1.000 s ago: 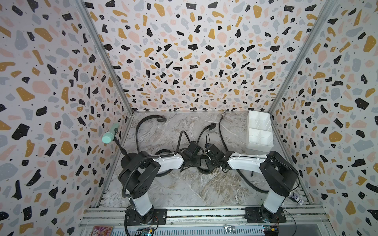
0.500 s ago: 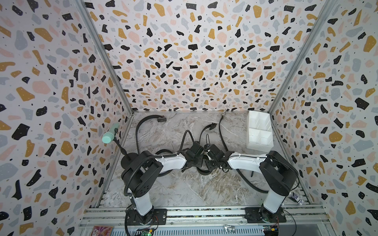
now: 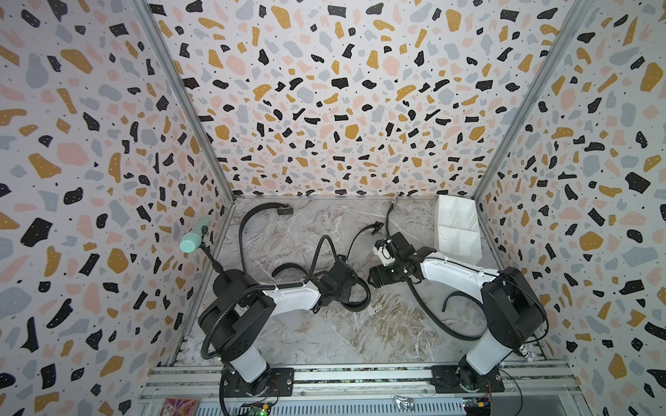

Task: Place the belts into the storage roll
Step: Roll the belt at the center of the board.

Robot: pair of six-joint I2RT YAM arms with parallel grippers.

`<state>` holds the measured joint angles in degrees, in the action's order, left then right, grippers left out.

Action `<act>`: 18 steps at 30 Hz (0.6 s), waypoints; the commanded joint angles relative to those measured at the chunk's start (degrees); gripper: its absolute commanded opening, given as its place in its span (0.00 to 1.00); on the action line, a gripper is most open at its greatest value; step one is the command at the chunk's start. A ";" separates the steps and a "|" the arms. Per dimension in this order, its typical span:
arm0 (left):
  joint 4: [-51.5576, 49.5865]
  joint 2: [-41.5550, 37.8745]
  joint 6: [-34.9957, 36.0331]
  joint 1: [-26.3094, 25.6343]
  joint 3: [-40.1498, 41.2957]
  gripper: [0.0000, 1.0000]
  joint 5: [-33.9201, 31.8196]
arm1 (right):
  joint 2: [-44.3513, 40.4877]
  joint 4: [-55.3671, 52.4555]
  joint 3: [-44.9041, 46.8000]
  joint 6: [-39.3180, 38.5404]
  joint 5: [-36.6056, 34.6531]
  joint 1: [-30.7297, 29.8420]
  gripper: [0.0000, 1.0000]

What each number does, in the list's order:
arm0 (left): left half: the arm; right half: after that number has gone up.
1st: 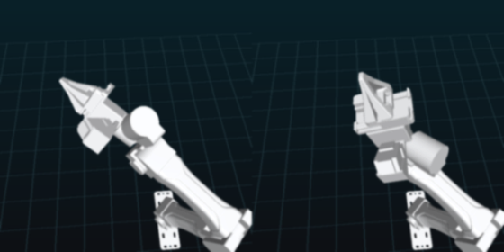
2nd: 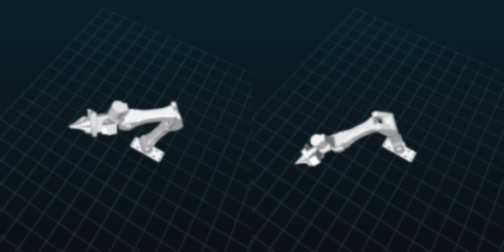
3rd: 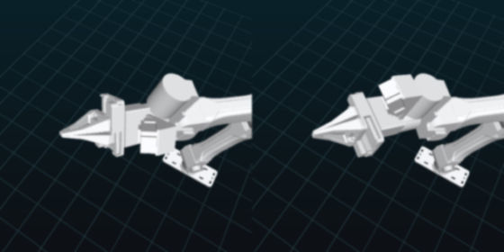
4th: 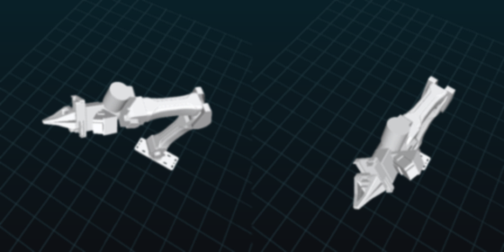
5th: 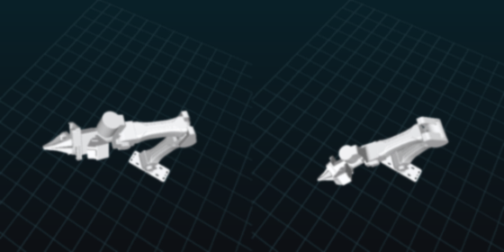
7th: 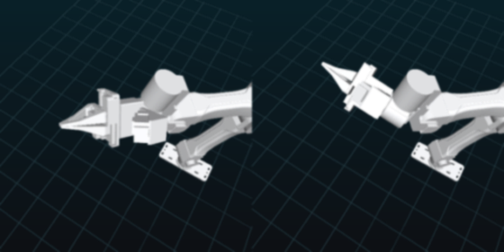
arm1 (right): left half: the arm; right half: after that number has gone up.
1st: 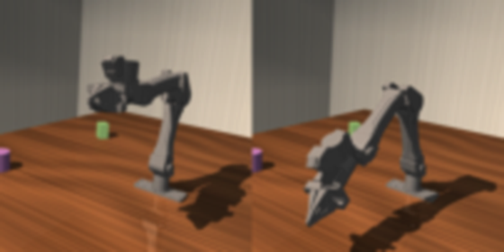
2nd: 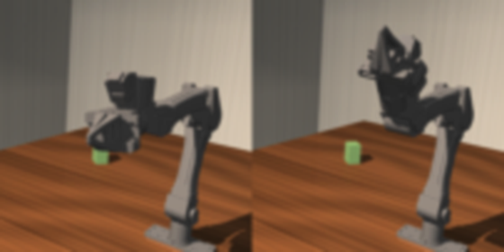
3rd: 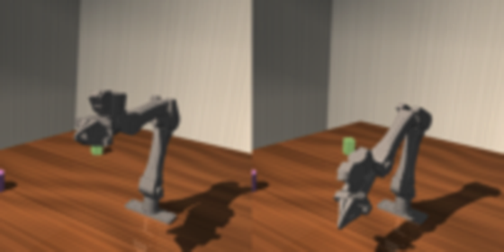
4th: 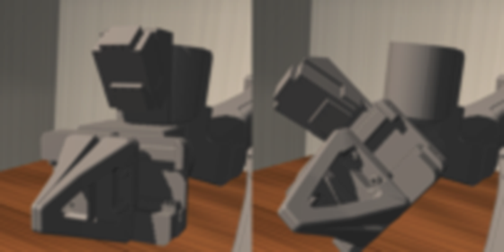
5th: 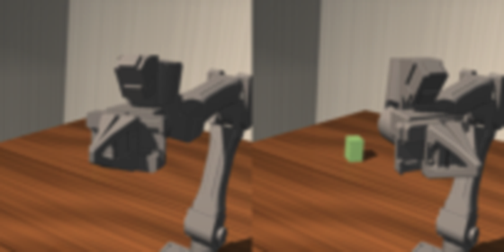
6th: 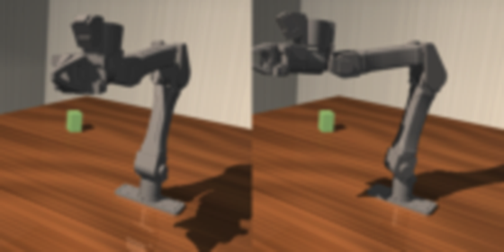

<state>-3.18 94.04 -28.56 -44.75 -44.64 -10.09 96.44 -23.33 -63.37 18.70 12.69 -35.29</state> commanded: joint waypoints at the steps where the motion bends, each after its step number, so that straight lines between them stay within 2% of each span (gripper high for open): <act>1: -7.25 0.62 0.87 -0.15 2.48 0.00 -3.48 | 5.43 -2.09 -9.17 -1.30 -0.60 0.40 0.89; 8: -11.16 0.22 -0.52 -1.50 3.30 0.00 -6.67 | 23.59 -2.97 -32.34 1.85 -4.91 -0.34 0.94; 12: -12.26 0.06 -2.24 -1.68 4.11 0.00 -8.44 | 33.32 -7.79 -44.45 2.24 -8.24 -0.92 0.94; 14: -12.85 0.26 -3.35 -1.67 4.13 0.00 -9.96 | 37.01 -10.57 -48.31 2.30 -10.29 -0.88 0.88; 18: -13.61 1.49 -5.64 -1.66 3.54 0.00 -13.23 | 38.30 -11.27 -49.35 1.93 -11.77 -0.91 0.67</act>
<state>-5.85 93.01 -32.93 -46.78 -43.51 -17.39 135.81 -29.15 -111.28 20.36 3.46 -36.05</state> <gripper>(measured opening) 0.097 0.686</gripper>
